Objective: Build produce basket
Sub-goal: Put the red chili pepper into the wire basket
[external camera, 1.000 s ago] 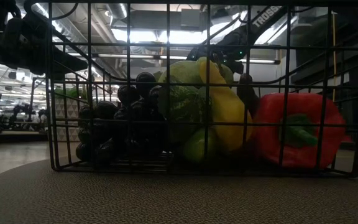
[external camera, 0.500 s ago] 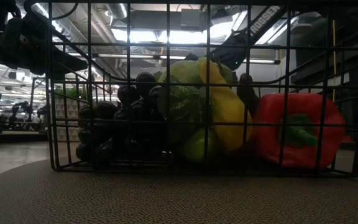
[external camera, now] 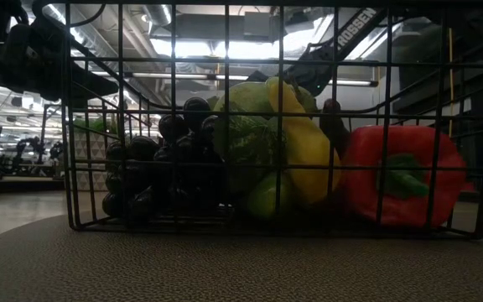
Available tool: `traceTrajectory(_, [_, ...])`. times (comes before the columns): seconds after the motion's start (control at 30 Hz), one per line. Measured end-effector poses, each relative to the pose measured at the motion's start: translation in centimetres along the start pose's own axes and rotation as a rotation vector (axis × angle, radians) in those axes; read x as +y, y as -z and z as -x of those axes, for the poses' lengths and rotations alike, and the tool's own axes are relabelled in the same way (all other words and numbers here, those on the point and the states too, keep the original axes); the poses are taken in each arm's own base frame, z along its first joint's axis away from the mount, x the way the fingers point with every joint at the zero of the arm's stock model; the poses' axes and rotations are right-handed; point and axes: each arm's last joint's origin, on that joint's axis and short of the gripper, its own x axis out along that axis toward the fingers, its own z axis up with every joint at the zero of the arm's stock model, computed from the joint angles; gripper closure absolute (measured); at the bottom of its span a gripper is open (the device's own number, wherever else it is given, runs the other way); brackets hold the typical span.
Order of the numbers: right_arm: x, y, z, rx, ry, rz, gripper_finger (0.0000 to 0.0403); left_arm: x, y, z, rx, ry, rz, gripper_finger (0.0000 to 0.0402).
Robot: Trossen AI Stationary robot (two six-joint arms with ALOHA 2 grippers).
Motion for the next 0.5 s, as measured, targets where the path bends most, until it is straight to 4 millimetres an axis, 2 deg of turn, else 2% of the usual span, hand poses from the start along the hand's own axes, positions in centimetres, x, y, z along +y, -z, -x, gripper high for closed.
traceTrajectory(0.13, [0.2, -0.4, 0.0, -0.037, 0.007, 0.005, 0.033, 0.0, 0.0, 0.0, 0.0, 0.0, 0.0, 0.0382])
traceTrajectory(0.27, [0.4, -1.7, 0.7, -0.134, 0.028, 0.027, 0.033, 0.0, 0.0, 0.0, 0.0, 0.0, 0.0, 0.0382])
traceTrajectory(0.5, [0.5, -4.3, 4.5, -0.306, 0.062, 0.077, 0.033, 0.0, 0.0, 0.0, 0.0, 0.0, 0.0, 0.0382])
